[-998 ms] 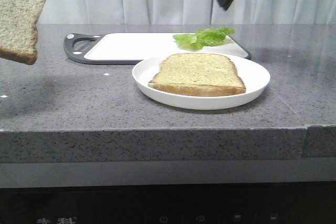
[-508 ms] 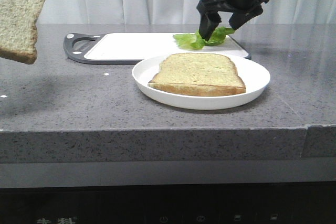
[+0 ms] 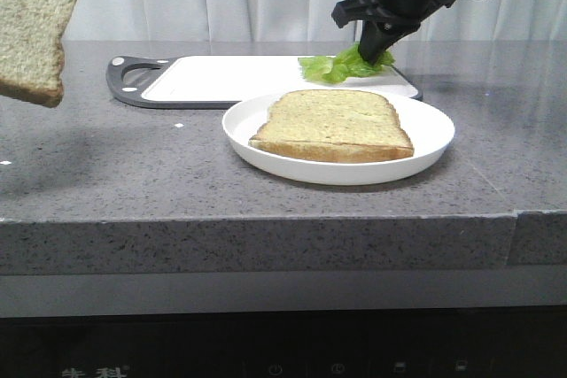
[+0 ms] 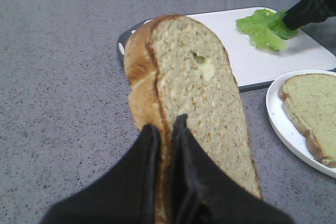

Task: Left arm grabs bread, right arm adds lettuce
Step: 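Lower the right gripper to the lettuce leaf and grasp it, then lift the lettuce with the right gripper and carry it over the plate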

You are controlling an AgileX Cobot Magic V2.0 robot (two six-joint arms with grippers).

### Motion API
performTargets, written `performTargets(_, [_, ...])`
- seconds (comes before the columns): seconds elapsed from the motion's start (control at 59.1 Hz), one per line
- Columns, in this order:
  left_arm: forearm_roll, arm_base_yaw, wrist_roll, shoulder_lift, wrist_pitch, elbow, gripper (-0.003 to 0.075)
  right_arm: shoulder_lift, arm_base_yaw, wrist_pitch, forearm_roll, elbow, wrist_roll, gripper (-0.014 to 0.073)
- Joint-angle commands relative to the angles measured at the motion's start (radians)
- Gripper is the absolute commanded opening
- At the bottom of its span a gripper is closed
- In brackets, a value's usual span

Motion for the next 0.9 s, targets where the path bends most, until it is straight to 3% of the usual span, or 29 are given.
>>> performTargets(0.0, [0.011,-0.004,-0.013,-0.008,-0.072,-0.028,-0.0021,-0.075,-0.003,-0.037,-0.004,-0.038,-0.009,-0.0062])
performTargets(0.186, [0.011,-0.004,-0.013,-0.008,-0.072,-0.028,-0.0021,-0.119,-0.003,-0.021,0.002,-0.038,-0.009,-0.0062])
performTargets(0.423, [-0.002,-0.004,-0.013,-0.008,-0.072,-0.028,-0.0021,-0.263,-0.002,-0.035,0.114,0.044,-0.009,-0.0061])
performTargets(0.592, [-0.011,-0.004,-0.013,-0.008,-0.072,-0.028,-0.0021,-0.467,0.023,-0.169,0.137,0.338,-0.01,-0.0061])
performTargets(0.88, [-0.011,-0.004,-0.013,-0.008,-0.072,-0.028,-0.0021,-0.796,0.199,-0.395,0.137,0.871,-0.01,-0.0061])
